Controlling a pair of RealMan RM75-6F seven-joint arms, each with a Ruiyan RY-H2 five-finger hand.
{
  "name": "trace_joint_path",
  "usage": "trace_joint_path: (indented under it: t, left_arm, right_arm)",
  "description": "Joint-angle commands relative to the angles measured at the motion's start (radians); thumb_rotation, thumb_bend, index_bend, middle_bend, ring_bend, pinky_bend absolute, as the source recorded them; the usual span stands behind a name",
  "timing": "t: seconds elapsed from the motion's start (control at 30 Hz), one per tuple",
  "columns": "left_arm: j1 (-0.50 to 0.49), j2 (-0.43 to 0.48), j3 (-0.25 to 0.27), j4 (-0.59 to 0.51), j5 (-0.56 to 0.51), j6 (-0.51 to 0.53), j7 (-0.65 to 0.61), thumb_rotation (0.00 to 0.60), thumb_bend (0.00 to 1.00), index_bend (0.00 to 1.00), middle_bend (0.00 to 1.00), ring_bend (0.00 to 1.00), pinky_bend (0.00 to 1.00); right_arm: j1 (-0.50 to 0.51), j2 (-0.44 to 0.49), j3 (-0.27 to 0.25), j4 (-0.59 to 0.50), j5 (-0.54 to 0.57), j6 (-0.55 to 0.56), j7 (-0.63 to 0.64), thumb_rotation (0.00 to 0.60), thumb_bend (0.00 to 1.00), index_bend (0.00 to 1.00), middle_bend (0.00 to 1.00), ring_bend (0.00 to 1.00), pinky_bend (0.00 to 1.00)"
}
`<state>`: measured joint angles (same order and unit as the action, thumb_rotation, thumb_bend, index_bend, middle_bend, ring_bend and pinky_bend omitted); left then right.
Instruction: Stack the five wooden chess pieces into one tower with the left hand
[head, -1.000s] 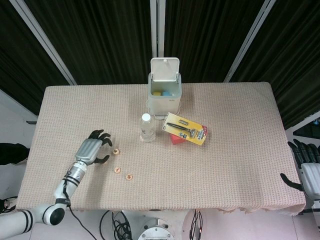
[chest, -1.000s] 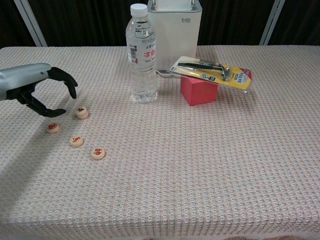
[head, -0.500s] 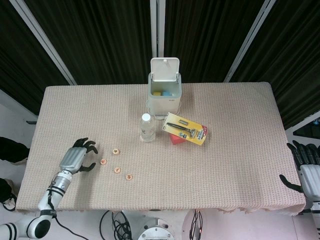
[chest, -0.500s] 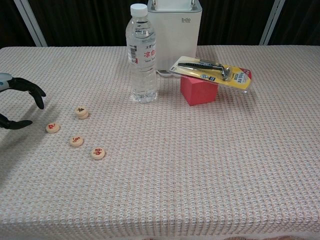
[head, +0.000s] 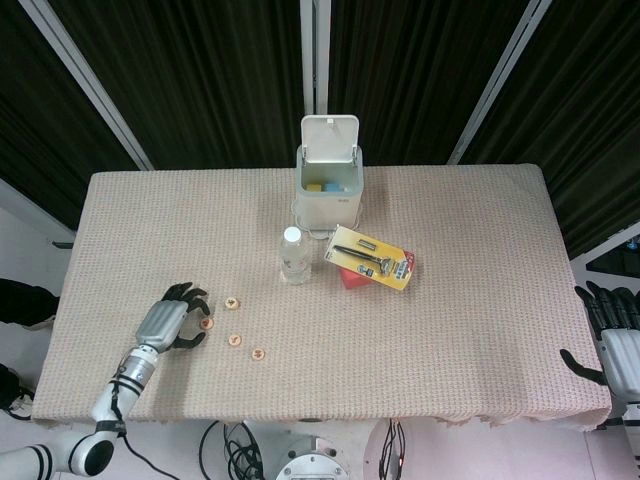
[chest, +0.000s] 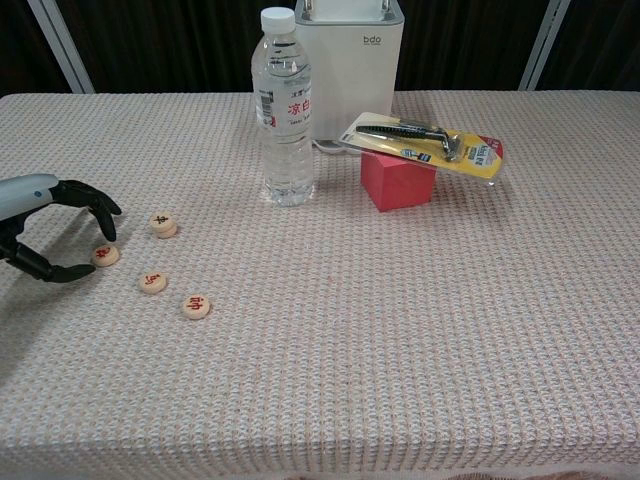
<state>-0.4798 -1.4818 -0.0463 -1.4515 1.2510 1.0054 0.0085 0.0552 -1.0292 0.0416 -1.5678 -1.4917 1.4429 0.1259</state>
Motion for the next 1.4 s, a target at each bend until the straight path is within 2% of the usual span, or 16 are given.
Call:
trace_joint_path:
  t: [0.03, 1.07, 1.27, 1.4]
  left_arm:
    - [-0.001, -0.007, -0.002, 0.009, 0.001, -0.003, -0.003, 0.6, 0.28, 0.41, 0.15, 0.0, 0.0]
    - [-0.006, -0.032, -0.027, 0.054, 0.002, -0.021, -0.019, 0.6, 0.28, 0.5, 0.16, 0.0, 0.0]
    - [-0.008, 0.001, -0.052, 0.014, 0.006, 0.006, -0.012, 0.6, 0.28, 0.5, 0.17, 0.0, 0.0]
    - [-0.027, 0.021, -0.072, -0.026, -0.015, -0.012, 0.015, 0.6, 0.28, 0.5, 0.17, 0.0, 0.0]
  right_arm:
    - [0.001, 0.0, 0.0, 0.001, 0.002, -0.003, 0.0, 0.6, 0.18, 0.0, 0.0, 0.0, 0.0]
    - [0.001, 0.001, -0.001, 0.006, 0.003, -0.009, 0.01, 0.6, 0.18, 0.0, 0.0, 0.0, 0.0]
    - [0.001, 0.002, 0.0, 0.01, 0.003, -0.008, 0.016, 0.6, 0.18, 0.0, 0.0, 0.0, 0.0]
    - [0.002, 0.0, -0.001, 0.011, 0.001, -0.009, 0.019, 0.6, 0.18, 0.0, 0.0, 0.0, 0.0]
